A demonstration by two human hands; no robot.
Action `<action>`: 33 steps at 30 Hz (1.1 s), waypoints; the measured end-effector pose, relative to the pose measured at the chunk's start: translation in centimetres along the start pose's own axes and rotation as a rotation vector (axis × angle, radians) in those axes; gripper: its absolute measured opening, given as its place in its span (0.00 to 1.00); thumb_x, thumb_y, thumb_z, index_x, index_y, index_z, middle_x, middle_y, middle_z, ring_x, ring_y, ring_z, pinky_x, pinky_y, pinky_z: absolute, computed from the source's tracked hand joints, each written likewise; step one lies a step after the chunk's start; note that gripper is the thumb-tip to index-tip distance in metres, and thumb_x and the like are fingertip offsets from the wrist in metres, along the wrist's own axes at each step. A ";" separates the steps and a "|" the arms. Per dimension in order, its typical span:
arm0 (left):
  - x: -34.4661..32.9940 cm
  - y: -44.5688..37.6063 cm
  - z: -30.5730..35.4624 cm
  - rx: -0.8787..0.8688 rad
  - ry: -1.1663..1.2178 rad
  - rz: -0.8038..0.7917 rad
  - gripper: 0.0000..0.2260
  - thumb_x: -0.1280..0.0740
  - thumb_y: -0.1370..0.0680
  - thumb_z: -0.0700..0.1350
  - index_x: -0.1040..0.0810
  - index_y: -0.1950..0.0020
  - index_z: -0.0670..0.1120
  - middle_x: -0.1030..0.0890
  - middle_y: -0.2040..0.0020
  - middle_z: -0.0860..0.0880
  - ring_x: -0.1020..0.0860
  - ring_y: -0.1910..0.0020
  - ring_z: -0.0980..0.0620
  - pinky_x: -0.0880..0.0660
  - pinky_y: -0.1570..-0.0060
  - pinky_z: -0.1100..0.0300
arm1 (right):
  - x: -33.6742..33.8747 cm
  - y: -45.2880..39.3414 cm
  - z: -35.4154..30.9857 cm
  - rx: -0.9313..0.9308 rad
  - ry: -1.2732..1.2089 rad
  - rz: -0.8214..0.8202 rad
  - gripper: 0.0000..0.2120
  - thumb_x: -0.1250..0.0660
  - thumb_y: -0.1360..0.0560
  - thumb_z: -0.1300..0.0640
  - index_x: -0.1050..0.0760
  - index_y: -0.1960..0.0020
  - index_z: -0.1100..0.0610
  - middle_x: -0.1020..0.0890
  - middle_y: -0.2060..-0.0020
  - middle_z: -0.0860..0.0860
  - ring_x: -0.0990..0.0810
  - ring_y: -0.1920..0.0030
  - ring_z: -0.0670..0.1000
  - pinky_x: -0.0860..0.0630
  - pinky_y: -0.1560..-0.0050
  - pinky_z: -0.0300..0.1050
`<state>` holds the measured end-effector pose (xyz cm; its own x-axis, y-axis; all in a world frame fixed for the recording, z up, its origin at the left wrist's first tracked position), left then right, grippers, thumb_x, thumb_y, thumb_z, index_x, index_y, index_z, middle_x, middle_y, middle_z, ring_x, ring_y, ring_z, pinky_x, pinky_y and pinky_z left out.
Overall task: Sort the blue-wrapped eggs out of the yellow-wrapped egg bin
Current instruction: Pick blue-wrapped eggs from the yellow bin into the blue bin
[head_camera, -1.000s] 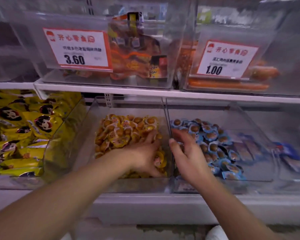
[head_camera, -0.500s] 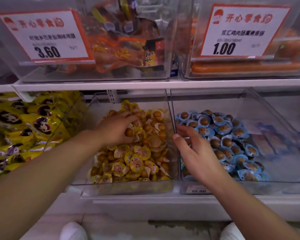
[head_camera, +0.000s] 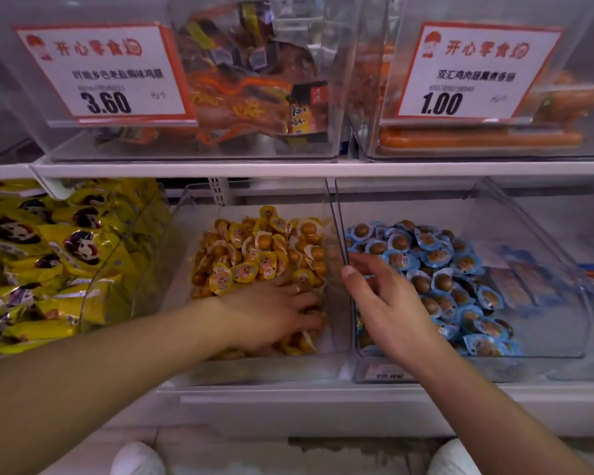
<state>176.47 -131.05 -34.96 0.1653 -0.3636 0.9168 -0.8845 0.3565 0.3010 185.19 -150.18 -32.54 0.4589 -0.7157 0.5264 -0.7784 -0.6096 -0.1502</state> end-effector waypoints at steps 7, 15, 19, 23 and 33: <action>0.1 4.4 -5.7 0.174 -0.143 0.102 0.24 0.30 0.28 0.46 0.26 0.32 0.54 0.24 0.36 0.48 0.25 0.35 0.45 0.41 0.25 0.46 | -0.3 -0.4 0.0 -0.006 0.008 0.001 0.22 0.41 0.21 0.40 0.27 0.32 0.48 0.21 0.49 0.41 0.23 0.51 0.36 0.28 0.55 0.32; 0.6 5.1 -5.1 0.297 0.099 -0.088 0.19 0.32 0.34 0.58 0.19 0.45 0.55 0.27 0.40 0.52 0.30 0.37 0.50 0.49 0.24 0.48 | -0.3 -0.4 -0.1 -0.014 0.013 0.007 0.22 0.41 0.22 0.40 0.28 0.32 0.48 0.23 0.51 0.39 0.24 0.51 0.35 0.28 0.55 0.31; 0.4 4.7 -3.7 0.410 0.247 -0.034 0.29 0.43 0.34 0.74 0.17 0.56 0.52 0.28 0.44 0.54 0.29 0.38 0.52 0.58 0.23 0.47 | -0.3 -0.4 -0.3 -0.018 0.014 0.009 0.22 0.41 0.22 0.41 0.28 0.32 0.48 0.22 0.51 0.39 0.23 0.51 0.35 0.28 0.56 0.31; -0.6 4.7 -1.9 0.329 0.081 0.051 0.26 0.39 0.32 0.70 0.18 0.48 0.53 0.30 0.37 0.51 0.36 0.30 0.47 0.54 0.23 0.45 | -0.3 -0.4 -0.3 -0.021 0.008 0.012 0.21 0.40 0.22 0.41 0.28 0.32 0.49 0.20 0.49 0.43 0.22 0.51 0.38 0.25 0.54 0.35; -1.2 4.9 -1.4 0.329 0.107 -0.050 0.24 0.33 0.30 0.62 0.24 0.35 0.60 0.47 0.20 0.51 0.58 0.20 0.47 0.65 0.25 0.40 | -0.3 -0.3 -0.3 -0.018 0.025 0.012 0.21 0.41 0.22 0.40 0.28 0.32 0.47 0.20 0.49 0.42 0.23 0.51 0.38 0.26 0.55 0.34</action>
<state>172.51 -127.66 -34.19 0.2413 -0.2747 0.9307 -0.9645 0.0382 0.2613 185.18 -149.67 -32.40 0.4384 -0.7142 0.5456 -0.7915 -0.5944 -0.1421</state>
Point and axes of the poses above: each hand's wrist, its own y-axis away from the middle knuckle, its own x-axis out of the back of the hand, z = x × y, the point moved 1 cm from there along -y, towards the middle knuckle
